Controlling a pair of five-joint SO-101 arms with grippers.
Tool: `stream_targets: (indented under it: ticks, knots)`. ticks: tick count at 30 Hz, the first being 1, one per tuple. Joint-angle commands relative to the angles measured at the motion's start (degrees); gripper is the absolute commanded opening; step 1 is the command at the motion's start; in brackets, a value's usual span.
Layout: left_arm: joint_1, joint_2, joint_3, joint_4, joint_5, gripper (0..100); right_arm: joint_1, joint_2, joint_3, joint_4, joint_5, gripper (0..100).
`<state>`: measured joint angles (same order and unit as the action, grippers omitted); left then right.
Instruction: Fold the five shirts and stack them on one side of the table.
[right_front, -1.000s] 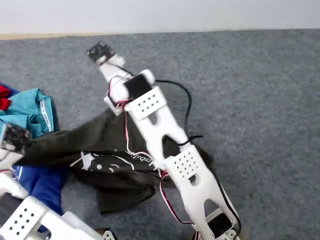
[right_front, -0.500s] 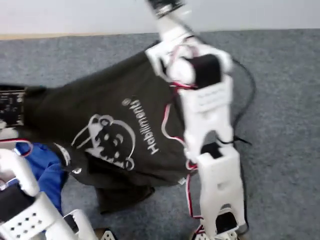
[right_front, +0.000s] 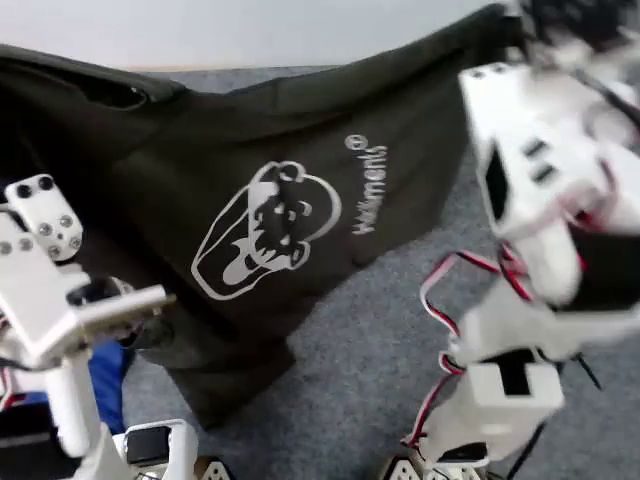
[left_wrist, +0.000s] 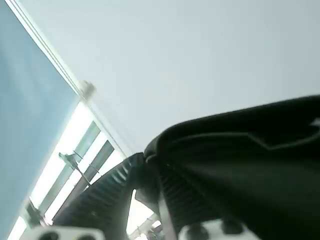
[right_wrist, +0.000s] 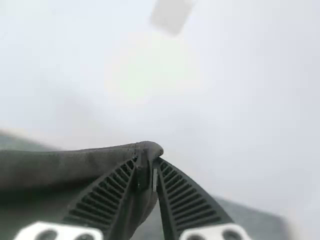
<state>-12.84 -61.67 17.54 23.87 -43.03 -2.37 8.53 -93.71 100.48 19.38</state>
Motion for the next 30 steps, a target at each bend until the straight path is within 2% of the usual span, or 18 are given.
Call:
stream_targets:
  ticks: [1,13,19,26,30]
  knots:
    - [0.62,-0.53,-5.41,-2.02,-1.41,0,3.56,-7.52,0.35,2.33,2.64,0.9]
    - [0.26,-0.53,-17.80,-1.76,-1.49,0,8.31,-33.10,22.42,1.98,5.01,0.9]
    - [0.26,-0.44,-18.86,-1.41,-1.49,0,8.84,-40.31,32.97,1.89,4.92,1.0]
    - [0.26,-0.44,-11.47,7.38,-1.58,0,8.66,-40.48,45.98,-1.71,4.48,1.0]
    - [0.26,-0.44,-1.10,7.74,-1.58,0,8.57,-40.48,57.93,-6.90,3.96,1.0]
